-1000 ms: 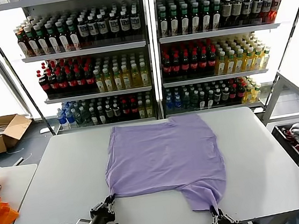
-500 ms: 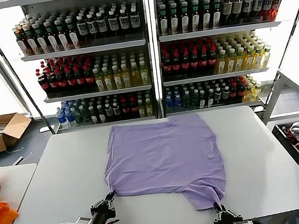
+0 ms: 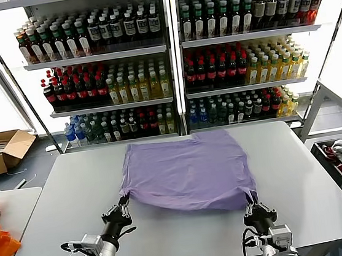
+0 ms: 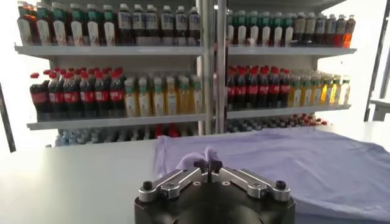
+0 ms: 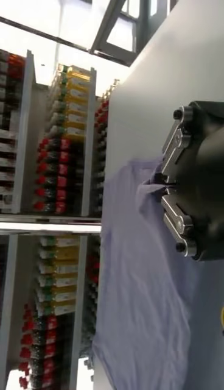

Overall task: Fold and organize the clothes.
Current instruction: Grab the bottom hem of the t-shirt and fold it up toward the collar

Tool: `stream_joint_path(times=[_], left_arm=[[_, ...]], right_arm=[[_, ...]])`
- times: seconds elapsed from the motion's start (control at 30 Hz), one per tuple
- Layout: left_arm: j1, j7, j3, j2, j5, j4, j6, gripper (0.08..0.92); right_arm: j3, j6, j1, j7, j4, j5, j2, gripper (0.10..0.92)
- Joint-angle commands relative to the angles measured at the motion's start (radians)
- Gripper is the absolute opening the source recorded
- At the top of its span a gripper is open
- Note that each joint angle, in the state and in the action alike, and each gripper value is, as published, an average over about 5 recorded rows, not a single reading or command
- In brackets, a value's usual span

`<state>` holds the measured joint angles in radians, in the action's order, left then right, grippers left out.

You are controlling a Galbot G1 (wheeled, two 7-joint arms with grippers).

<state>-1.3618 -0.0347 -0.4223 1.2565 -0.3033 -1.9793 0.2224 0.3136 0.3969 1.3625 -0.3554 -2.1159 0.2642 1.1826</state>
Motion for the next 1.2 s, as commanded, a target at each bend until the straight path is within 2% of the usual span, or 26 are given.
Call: stream_joint_path(times=[0.03, 0.33, 0.67, 0.77, 0.9, 1.0, 1.2], left_arm=[[0.248, 0.0, 0.007, 0.025, -0.026, 0.203, -0.042, 0.084], [0.368, -0.002, 0.061, 0.037, -0.016, 0.384, -0.016, 0.084], [0.418, -0.003, 0.09, 0.026, -0.009, 0.467, 0.053, 0.084], [0.432, -0.003, 0.1, 0.025, 0.003, 0.481, 0.066, 0.084], [0.448, -0.012, 0.105, 0.028, 0.028, 0.495, 0.079, 0.084], [0.45, -0.027, 0.103, 0.03, 0.041, 0.483, 0.092, 0.113], [0.419, -0.05, 0.1, 0.017, 0.04, 0.381, 0.142, 0.277]], right_arm=[[0.003, -0.034, -0.23, 0.049, 0.181, 0.009, -0.003, 0.124], [-0.046, 0.013, -0.416, 0.064, 0.381, 0.047, 0.001, 0.124], [-0.074, 0.072, -0.455, 0.085, 0.488, 0.059, 0.019, 0.125], [-0.07, 0.08, -0.459, 0.082, 0.505, 0.067, 0.034, 0.147], [-0.061, 0.088, -0.473, 0.068, 0.524, 0.087, 0.06, 0.245], [-0.049, 0.081, -0.486, 0.023, 0.528, 0.156, 0.088, 0.332], [-0.027, 0.062, -0.498, -0.102, 0.47, 0.336, 0.124, 0.505]])
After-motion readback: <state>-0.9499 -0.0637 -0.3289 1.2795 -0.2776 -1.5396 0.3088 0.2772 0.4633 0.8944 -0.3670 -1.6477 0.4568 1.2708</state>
